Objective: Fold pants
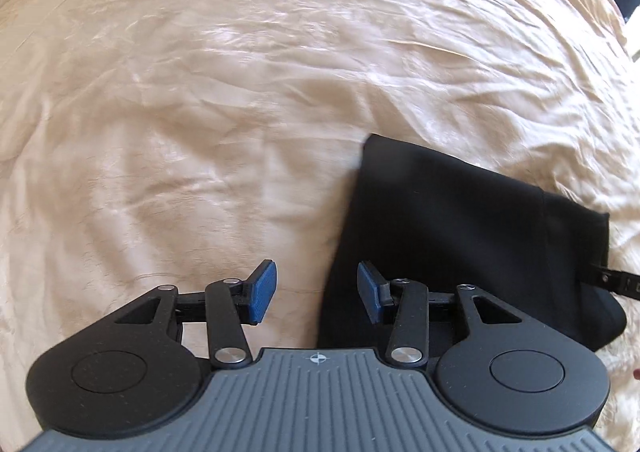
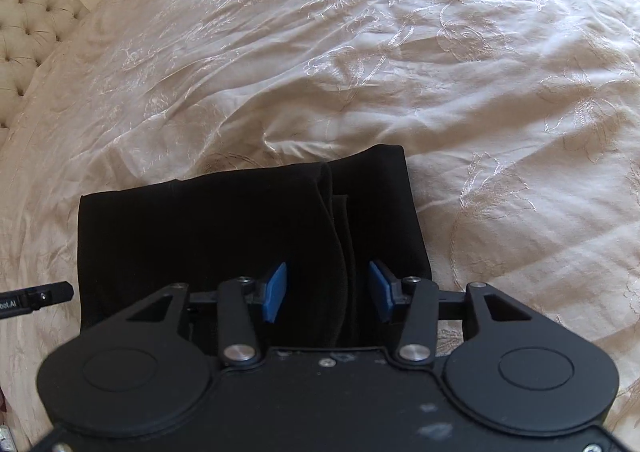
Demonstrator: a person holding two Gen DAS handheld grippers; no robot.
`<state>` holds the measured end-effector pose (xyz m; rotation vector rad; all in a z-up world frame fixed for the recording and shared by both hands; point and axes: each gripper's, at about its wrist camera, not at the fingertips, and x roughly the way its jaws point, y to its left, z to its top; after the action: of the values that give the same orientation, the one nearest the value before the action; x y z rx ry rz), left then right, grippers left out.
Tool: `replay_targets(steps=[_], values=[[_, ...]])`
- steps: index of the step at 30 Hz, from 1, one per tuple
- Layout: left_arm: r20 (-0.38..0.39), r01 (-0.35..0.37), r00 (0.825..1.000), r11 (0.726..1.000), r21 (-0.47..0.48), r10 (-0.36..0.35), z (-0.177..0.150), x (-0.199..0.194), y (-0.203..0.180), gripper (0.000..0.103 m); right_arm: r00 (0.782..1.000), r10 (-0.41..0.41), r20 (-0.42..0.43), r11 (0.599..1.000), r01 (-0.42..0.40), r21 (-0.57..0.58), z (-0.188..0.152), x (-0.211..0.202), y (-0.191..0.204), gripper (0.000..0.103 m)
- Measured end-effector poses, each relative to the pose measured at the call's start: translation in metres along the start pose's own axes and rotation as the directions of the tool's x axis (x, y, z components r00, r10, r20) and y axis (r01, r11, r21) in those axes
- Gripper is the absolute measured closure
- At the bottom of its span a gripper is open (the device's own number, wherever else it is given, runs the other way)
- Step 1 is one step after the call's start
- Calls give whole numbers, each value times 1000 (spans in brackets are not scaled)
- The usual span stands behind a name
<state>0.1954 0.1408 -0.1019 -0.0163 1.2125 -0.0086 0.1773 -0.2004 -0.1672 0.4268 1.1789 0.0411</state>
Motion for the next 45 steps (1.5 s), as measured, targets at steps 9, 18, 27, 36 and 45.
replay_targets(steps=[9,18,27,36,45], values=[[-26,-84,996,996,-19,84,-15,-17,33,59,994,21,103,998,-15,-62,11,-53,27,94],[-33,-12,999,990,141,17,-36,-12,-20,59,991,-92,93,993,98,-66,32,-43,-1,93],[-109,-3,993,943,332,42,-56,27,-68,58,986,-150,69,987,153,-40,22,-23,-9,82],[-31,4,1000,968,250,4,-24,-8,-48,58,973,-187,136,982,183,36,11,-50,-17,73],[-34,-46,998,979,200,54,44,31,-80,58,971,-173,165,977,190,-94,16,-37,20,67]])
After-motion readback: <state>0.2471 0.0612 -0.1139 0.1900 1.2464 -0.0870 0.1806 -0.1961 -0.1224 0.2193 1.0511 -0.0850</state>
